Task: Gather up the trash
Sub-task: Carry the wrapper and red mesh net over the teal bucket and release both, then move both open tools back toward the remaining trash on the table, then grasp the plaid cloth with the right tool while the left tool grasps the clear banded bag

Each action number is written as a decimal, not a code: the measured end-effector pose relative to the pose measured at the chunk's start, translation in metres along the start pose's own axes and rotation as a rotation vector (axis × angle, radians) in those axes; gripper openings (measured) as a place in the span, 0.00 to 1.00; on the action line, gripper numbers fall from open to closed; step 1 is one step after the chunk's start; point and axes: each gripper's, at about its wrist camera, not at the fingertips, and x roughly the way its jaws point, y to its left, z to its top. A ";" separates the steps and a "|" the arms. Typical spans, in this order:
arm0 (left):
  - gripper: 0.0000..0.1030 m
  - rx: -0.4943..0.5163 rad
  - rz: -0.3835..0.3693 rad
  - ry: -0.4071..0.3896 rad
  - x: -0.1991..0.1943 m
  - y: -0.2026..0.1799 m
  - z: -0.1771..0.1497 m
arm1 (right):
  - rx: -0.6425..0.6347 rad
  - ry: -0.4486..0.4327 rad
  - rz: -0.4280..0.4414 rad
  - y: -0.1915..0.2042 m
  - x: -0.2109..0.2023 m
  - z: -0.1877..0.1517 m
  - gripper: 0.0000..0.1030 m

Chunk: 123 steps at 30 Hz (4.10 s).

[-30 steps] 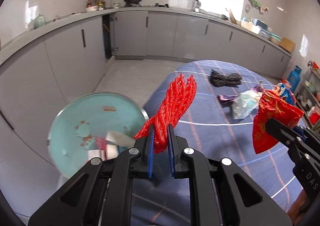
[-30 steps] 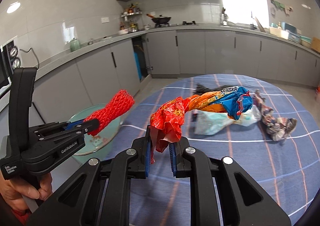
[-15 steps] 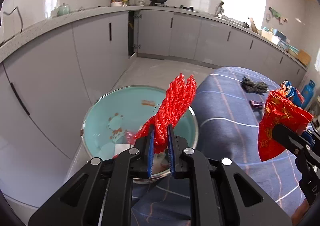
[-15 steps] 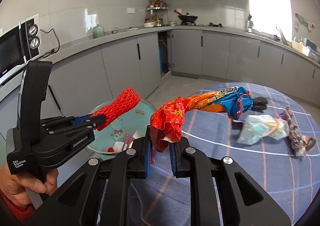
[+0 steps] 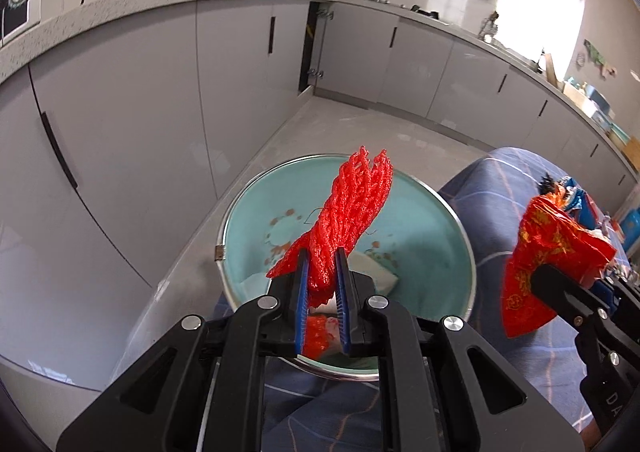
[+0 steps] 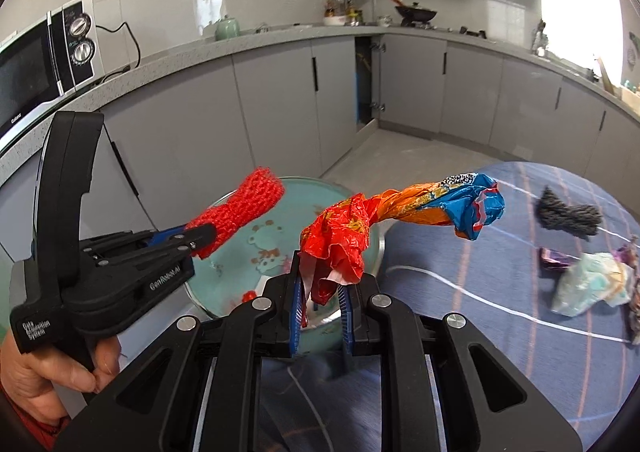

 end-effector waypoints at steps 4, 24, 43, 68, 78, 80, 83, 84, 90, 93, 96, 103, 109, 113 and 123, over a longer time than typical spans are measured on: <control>0.12 -0.017 0.009 0.014 0.008 0.006 0.000 | -0.028 0.031 0.033 0.008 0.019 0.006 0.16; 0.12 -0.050 0.012 0.059 0.025 0.017 -0.003 | 0.037 0.208 0.175 0.004 0.078 0.007 0.41; 0.64 0.082 0.062 0.009 0.018 -0.016 -0.011 | 0.154 0.031 0.057 -0.036 -0.005 -0.016 0.41; 0.94 0.152 0.047 -0.091 -0.032 -0.054 -0.017 | 0.254 -0.111 -0.104 -0.083 -0.071 -0.040 0.57; 0.94 0.240 0.059 -0.116 -0.044 -0.088 -0.028 | 0.266 -0.175 -0.208 -0.099 -0.097 -0.051 0.79; 0.94 0.256 0.057 -0.122 -0.047 -0.095 -0.029 | 0.273 -0.185 -0.222 -0.103 -0.102 -0.054 0.80; 0.94 0.266 0.042 -0.128 -0.051 -0.103 -0.031 | 0.283 -0.199 -0.253 -0.110 -0.110 -0.060 0.83; 0.94 0.269 0.036 -0.129 -0.052 -0.107 -0.032 | 0.287 -0.202 -0.265 -0.113 -0.113 -0.062 0.83; 0.94 0.297 -0.013 -0.127 -0.056 -0.125 -0.038 | 0.331 -0.213 -0.315 -0.136 -0.128 -0.077 0.83; 0.94 0.292 -0.067 -0.096 -0.054 -0.134 -0.041 | 0.352 -0.210 -0.334 -0.146 -0.131 -0.084 0.83; 0.94 0.309 -0.106 -0.069 -0.050 -0.147 -0.045 | 0.377 -0.199 -0.353 -0.157 -0.133 -0.091 0.83; 0.94 0.380 -0.140 -0.063 -0.042 -0.181 -0.050 | 0.441 -0.186 -0.410 -0.189 -0.142 -0.104 0.83; 0.93 0.422 -0.187 -0.064 -0.028 -0.213 -0.040 | 0.493 -0.184 -0.482 -0.221 -0.153 -0.109 0.83; 0.92 0.453 -0.226 -0.056 -0.019 -0.237 -0.034 | 0.517 -0.158 -0.537 -0.247 -0.156 -0.108 0.83; 0.92 0.506 -0.305 -0.022 0.017 -0.296 -0.016 | 0.558 -0.054 -0.547 -0.310 -0.133 -0.095 0.83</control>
